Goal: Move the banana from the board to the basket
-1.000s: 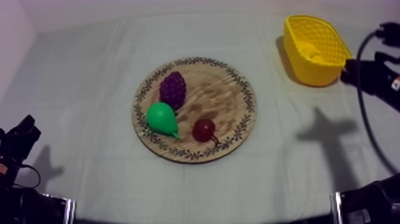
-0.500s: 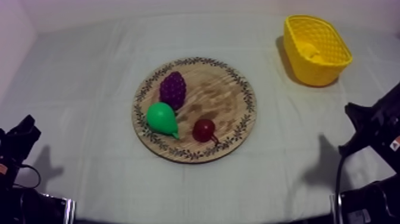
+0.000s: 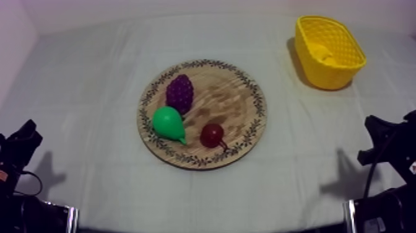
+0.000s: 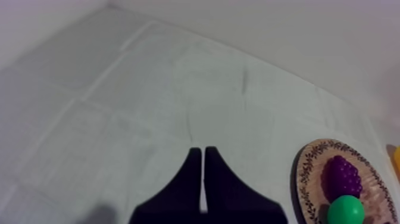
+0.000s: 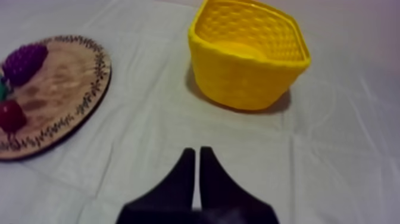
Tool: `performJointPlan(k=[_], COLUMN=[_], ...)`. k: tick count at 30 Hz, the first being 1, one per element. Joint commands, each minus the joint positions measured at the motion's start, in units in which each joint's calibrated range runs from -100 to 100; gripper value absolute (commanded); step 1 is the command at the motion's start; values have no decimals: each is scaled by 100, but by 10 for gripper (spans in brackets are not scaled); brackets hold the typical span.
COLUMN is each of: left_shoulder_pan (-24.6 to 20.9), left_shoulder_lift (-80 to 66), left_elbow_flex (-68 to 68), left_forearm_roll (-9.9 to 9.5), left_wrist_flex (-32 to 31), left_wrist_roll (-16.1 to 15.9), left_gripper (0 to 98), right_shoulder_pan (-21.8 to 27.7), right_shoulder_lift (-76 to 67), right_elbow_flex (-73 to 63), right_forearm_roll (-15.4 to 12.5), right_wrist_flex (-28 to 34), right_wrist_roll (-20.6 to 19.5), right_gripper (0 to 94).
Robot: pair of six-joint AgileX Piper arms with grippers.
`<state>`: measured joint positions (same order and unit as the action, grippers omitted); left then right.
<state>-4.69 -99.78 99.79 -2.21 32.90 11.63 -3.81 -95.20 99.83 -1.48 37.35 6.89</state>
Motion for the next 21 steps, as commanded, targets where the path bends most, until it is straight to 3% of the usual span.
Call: performJointPlan(k=[1,10,21], left_shoulder_pan=[2,2,2], left_shoulder_lift=[-5,-5,-5], left_elbow_flex=[-1,-1,-1], left_forearm_roll=[3,3,3], left_wrist_flex=[0,0,0], left_wrist_roll=[-1,1,2], left_gripper=[1,1,1], right_shoulder_pan=[8,20,21], right_shoulder_lift=[-19,-46,-47], right_elbow_flex=[6,6,6], right_forearm_roll=[9,18,18], right_wrist_flex=[6,30,31], right_wrist_roll=[-255,322,397], right_gripper=[6,4,4])
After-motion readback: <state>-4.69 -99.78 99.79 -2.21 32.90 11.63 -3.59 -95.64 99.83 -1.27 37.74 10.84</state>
